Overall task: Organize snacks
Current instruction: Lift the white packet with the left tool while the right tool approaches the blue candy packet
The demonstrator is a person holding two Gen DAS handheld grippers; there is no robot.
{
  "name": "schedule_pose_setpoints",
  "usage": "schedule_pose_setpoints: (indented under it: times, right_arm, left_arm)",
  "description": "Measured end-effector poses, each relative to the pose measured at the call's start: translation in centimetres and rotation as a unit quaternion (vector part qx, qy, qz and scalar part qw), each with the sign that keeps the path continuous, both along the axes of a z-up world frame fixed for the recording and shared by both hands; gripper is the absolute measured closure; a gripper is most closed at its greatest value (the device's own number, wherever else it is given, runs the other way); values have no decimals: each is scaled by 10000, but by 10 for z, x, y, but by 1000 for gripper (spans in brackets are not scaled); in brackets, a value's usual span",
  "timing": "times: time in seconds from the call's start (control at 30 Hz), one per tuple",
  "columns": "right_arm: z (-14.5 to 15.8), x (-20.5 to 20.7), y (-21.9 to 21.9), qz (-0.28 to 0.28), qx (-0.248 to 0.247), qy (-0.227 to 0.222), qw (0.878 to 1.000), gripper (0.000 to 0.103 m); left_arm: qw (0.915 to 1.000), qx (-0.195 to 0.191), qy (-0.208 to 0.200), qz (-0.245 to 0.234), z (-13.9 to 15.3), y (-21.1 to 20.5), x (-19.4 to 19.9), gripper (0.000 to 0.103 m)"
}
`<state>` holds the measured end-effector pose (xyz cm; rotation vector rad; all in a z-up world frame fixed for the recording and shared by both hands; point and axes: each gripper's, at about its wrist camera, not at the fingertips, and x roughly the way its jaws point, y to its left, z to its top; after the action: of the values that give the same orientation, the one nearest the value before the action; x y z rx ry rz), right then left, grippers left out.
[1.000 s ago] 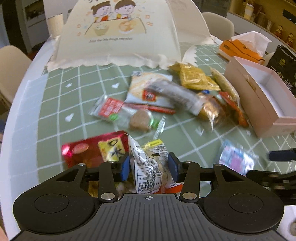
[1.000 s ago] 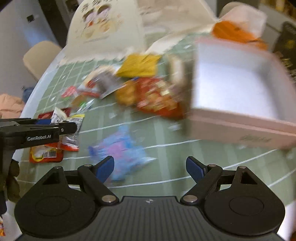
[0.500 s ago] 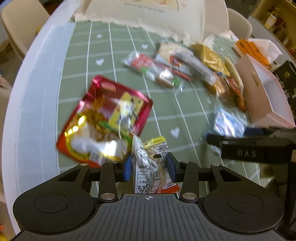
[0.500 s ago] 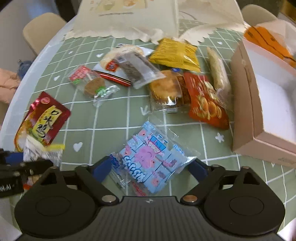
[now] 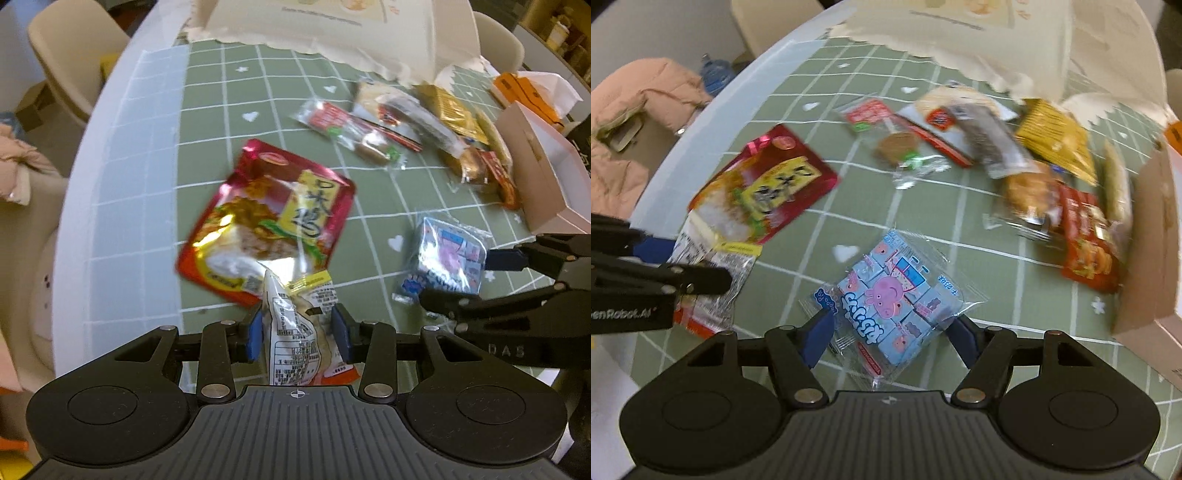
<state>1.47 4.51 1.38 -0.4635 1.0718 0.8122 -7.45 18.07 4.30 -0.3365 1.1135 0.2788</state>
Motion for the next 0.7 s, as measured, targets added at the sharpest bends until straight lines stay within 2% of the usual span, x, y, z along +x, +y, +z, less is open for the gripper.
schedule_pose_setpoints:
  times: [0.23,0.43,0.6,0.7]
  right_arm:
    - [0,-20,21,454,8,44,9990,34]
    - [0,-20,20,470,55,38,9989,33]
    - [-1,-20,22,491,46,9,9988,30]
    - [-2,-21,25,503,22,-11,9987,29]
  left_arm:
    - [9992,65,71,392,4,16,-19,56]
    - [9974,9,-28,714,17,30,-34,57]
    - [9937,-455,141,1014,21,38,-43,58]
    - [9945,-457,253,912,15,29,-41,58]
